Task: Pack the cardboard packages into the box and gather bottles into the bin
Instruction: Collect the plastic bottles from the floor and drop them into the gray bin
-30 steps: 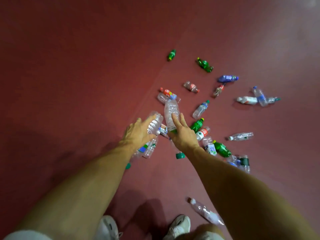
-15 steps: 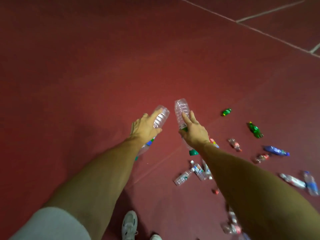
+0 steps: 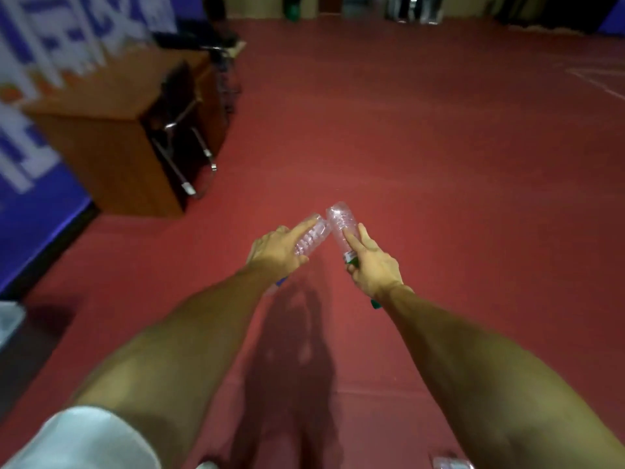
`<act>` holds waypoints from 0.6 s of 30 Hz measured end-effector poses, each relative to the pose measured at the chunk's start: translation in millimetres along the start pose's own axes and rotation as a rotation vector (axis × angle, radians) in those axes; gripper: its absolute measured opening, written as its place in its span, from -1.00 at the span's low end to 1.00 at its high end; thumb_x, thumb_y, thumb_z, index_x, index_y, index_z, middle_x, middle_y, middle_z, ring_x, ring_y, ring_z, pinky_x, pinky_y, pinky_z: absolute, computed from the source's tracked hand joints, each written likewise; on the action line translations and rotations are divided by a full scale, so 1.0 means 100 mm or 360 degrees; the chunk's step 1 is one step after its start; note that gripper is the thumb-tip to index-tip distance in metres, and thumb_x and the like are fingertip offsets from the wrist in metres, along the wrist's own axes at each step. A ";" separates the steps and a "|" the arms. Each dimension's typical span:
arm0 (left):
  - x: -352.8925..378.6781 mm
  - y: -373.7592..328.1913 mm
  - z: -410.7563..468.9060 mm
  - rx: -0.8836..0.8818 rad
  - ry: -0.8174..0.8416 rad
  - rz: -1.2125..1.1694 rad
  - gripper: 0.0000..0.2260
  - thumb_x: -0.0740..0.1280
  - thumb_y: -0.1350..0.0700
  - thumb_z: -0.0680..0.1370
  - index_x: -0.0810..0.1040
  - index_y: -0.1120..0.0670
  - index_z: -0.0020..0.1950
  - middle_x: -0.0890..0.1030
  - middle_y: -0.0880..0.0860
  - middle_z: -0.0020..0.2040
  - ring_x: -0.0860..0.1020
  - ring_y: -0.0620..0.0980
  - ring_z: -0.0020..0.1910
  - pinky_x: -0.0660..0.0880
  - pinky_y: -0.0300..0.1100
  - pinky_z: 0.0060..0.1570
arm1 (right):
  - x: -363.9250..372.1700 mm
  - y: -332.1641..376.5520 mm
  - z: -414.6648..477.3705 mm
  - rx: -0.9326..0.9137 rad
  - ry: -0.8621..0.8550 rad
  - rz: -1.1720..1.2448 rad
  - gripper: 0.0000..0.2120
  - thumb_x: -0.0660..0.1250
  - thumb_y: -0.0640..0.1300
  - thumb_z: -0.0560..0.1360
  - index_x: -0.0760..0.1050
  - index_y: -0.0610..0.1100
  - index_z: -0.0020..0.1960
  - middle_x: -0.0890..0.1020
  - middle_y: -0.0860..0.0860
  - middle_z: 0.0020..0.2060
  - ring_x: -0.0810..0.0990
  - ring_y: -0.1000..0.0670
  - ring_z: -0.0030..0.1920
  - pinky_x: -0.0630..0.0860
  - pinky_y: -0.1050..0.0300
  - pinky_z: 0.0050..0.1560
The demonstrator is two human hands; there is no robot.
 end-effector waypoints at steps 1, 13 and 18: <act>-0.11 0.30 -0.08 -0.0071 -0.0018 -0.0001 -0.30 0.35 -0.10 0.56 0.00 -0.41 0.54 0.50 0.07 0.23 0.53 0.15 0.20 0.42 -0.01 0.19 | 0.08 0.29 0.14 -0.0063 0.0031 0.0004 -0.32 0.20 -0.13 0.62 -0.03 0.17 0.62 -0.08 0.04 0.63 0.32 -0.10 0.48 0.52 -0.06 0.21; -1.27 3.62 -1.37 -0.0898 -0.0206 0.0022 -0.34 0.37 -0.13 0.56 0.11 -0.29 0.56 0.46 0.14 0.25 0.56 0.23 0.17 0.44 -0.03 0.13 | 1.25 4.12 1.11 -0.0724 0.0323 0.0095 -0.29 0.30 -0.02 0.61 -0.03 0.17 0.62 -0.07 0.07 0.62 0.39 -0.15 0.44 0.43 -0.02 0.29; -1.53 4.61 -1.94 -0.1184 -0.0272 0.0038 -0.33 0.37 -0.14 0.56 0.07 -0.31 0.56 0.44 0.15 0.33 0.54 0.22 0.22 0.45 0.00 0.16 | 1.64 5.31 1.18 -0.0959 0.0451 0.0125 -0.29 0.30 -0.01 0.62 -0.02 0.18 0.62 -0.09 0.11 0.62 0.36 -0.11 0.47 0.41 0.01 0.35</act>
Point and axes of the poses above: each hand's wrist, its own z-axis towards the middle knuckle, its own x-axis out of the palm, y = z × x, the point moved 1 cm from there along z, towards the middle knuckle
